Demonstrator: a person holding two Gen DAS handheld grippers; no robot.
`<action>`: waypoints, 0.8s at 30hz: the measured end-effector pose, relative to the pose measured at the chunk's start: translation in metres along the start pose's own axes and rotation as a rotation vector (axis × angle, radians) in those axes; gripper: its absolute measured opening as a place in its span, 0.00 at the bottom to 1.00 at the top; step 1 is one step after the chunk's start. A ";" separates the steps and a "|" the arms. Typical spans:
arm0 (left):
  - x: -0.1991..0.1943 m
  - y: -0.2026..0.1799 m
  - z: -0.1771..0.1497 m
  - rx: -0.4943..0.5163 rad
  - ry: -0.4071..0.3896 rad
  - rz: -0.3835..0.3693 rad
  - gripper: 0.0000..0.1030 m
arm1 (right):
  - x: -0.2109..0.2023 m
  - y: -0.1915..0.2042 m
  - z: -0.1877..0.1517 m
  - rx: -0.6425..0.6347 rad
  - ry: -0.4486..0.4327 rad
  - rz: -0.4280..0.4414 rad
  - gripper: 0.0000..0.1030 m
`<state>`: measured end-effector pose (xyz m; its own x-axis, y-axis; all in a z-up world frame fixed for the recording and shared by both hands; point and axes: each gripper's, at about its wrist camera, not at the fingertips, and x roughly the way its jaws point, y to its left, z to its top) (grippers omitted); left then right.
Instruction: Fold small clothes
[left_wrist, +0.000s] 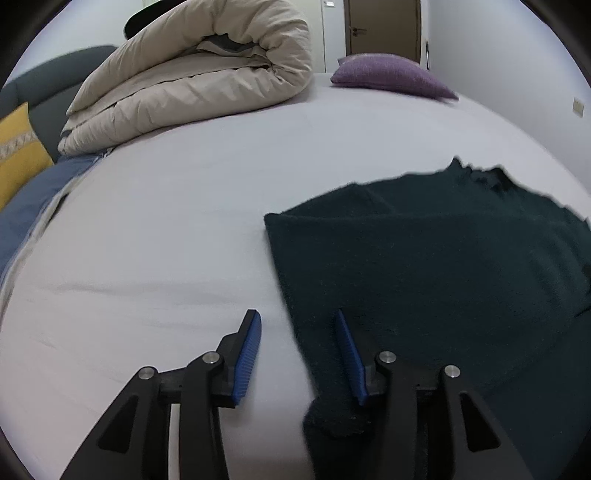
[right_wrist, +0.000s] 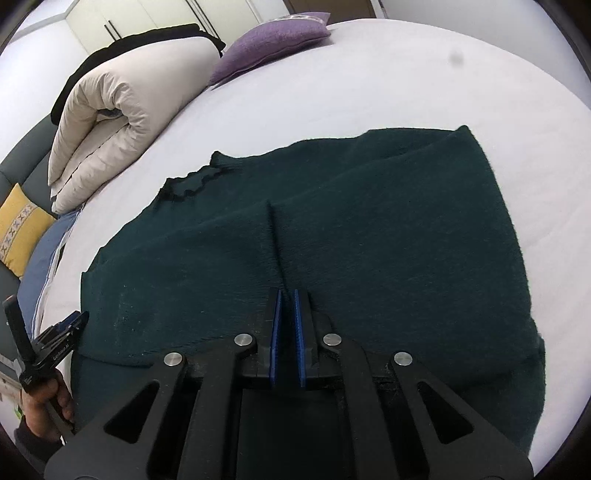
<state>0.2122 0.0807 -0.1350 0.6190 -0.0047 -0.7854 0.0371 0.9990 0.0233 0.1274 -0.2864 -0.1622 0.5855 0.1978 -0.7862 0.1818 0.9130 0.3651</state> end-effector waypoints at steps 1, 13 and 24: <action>-0.009 0.004 -0.002 -0.025 -0.002 -0.009 0.45 | -0.003 -0.004 0.000 0.030 0.004 0.015 0.09; -0.125 0.047 -0.127 -0.286 0.067 -0.336 0.70 | -0.165 -0.021 -0.093 0.013 -0.147 0.196 0.69; -0.175 0.035 -0.227 -0.325 0.203 -0.514 0.68 | -0.242 -0.105 -0.205 0.107 -0.051 0.221 0.68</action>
<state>-0.0728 0.1263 -0.1376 0.4232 -0.5100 -0.7488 0.0301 0.8340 -0.5510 -0.1955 -0.3571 -0.1131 0.6589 0.3677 -0.6563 0.1261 0.8061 0.5782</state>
